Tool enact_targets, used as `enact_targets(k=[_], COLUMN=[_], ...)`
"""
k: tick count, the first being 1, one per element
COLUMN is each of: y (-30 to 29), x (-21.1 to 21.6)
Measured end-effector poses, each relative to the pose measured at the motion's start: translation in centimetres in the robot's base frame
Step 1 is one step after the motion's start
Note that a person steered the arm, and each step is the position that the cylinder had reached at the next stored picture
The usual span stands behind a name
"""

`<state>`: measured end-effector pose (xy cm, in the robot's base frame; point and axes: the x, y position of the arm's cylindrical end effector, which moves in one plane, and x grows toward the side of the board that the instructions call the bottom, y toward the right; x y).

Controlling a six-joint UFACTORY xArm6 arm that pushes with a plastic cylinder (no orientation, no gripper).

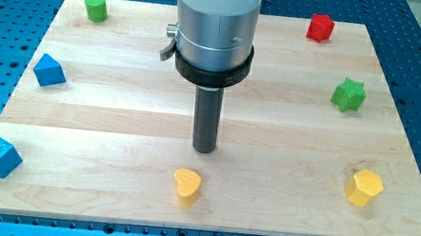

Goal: Locate your arm at the center of the board

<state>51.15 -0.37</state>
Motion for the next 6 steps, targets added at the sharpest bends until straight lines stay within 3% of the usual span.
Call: enact_targets(k=[3, 5, 6], y=[0.7, -2.5, -2.5], x=[0.6, -9.8, -10.4])
